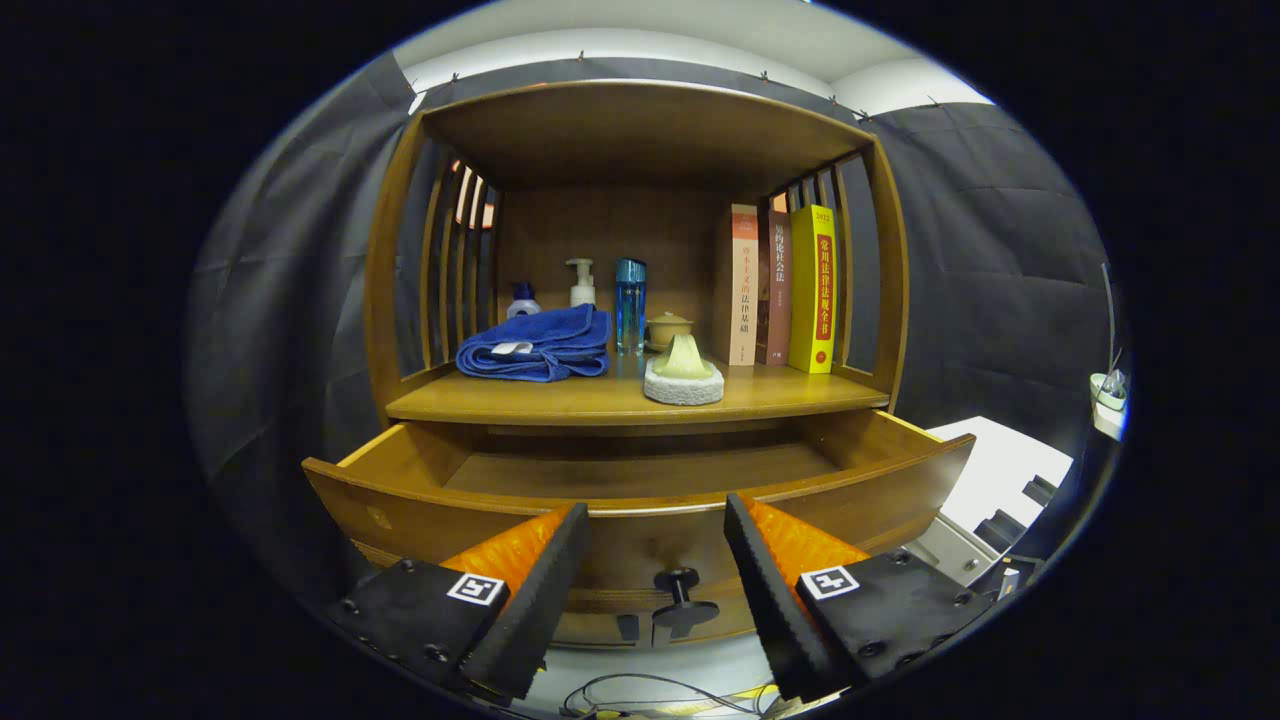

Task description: Pull open the drawer, take out the items inside it, and place them on the countertop above the cabinet.

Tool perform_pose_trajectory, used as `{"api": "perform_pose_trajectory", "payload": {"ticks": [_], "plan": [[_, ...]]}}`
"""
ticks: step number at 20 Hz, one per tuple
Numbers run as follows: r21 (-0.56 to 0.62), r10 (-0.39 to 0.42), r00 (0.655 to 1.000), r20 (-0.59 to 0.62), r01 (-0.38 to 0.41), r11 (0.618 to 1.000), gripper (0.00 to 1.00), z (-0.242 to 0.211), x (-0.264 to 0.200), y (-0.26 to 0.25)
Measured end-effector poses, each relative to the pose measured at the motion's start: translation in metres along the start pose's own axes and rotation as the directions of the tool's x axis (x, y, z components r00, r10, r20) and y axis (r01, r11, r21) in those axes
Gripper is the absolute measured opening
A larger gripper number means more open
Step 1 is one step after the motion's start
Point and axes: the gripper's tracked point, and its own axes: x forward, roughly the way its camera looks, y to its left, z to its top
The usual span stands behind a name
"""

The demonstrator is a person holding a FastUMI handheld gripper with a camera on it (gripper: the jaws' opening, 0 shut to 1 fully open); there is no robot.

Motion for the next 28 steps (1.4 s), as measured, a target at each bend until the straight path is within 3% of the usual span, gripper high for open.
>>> {"api": "perform_pose_trajectory", "payload": {"ticks": [16,25,28], "plan": [[0.005,-0.037,0.999,-0.031,0.037,0.999,0.93,0.002,0.099,0.010],[0.119,-0.034,0.999,-0.037,0.038,0.992,0.90,-0.003,0.103,0.009],[0.181,-0.023,0.995,-0.100,0.041,0.983,0.93,-0.014,0.099,0.010]]}}
